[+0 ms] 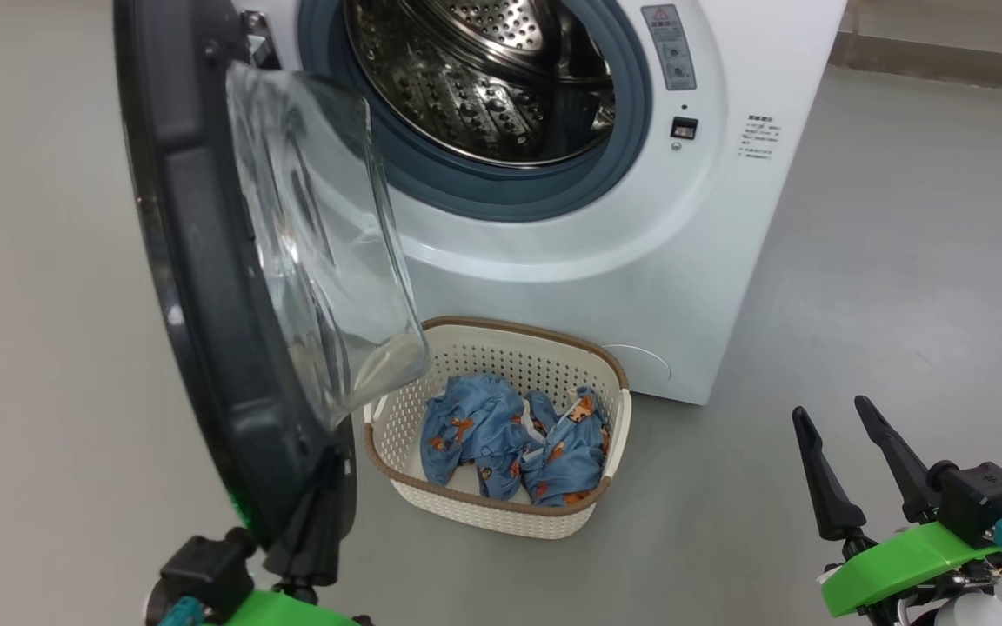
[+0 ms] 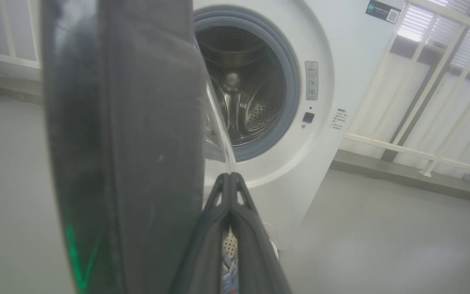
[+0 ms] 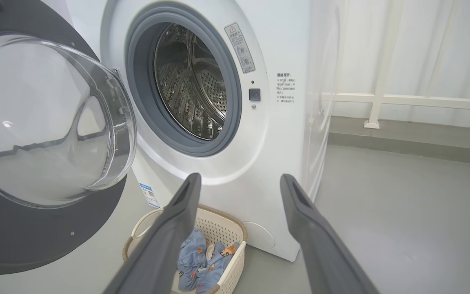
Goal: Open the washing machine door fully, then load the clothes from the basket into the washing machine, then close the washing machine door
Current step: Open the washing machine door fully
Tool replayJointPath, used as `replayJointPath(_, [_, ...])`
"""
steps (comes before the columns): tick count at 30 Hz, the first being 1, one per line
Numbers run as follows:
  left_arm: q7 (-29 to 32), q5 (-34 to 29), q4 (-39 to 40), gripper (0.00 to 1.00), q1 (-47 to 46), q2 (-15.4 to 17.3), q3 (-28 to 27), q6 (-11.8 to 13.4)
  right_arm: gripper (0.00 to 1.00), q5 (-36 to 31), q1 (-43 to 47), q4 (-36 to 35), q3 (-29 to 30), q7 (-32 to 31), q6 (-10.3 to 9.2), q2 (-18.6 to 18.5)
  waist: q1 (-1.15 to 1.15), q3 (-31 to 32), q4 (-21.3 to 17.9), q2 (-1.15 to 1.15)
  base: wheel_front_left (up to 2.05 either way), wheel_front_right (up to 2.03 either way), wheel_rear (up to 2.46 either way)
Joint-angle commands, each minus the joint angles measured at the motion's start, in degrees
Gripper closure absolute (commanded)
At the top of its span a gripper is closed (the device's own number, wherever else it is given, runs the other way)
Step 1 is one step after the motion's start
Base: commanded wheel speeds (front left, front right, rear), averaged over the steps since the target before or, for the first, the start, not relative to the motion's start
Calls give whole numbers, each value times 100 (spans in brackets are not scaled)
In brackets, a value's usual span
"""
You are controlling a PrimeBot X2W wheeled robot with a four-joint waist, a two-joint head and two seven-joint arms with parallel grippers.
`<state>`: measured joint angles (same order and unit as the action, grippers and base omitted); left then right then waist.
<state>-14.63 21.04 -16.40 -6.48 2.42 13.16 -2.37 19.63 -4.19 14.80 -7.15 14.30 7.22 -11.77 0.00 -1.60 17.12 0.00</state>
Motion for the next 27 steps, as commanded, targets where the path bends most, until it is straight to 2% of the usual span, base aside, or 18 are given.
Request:
replayJointPath(1, [-37, -41, 173, 100, -67, 142, -316, 113, 0, -30, -78, -150, -99, 70, 26, -76, 0, 11, 37, 0, 0, 0, 0])
replayJointPath(17, [-33, 19, 274, 100, 72, 425, -779, 441, 0, -38, -39, -159, -118, 70, 26, -58, 0, 20, 193, 0, 0, 0, 0])
replayJointPath(27, [-22, 196, 217, 100, 27, 764, -1202, 580, 0, -41, -72, -186, -140, 70, 26, -106, 0, -128, 227, 0, 0, 0, 0])
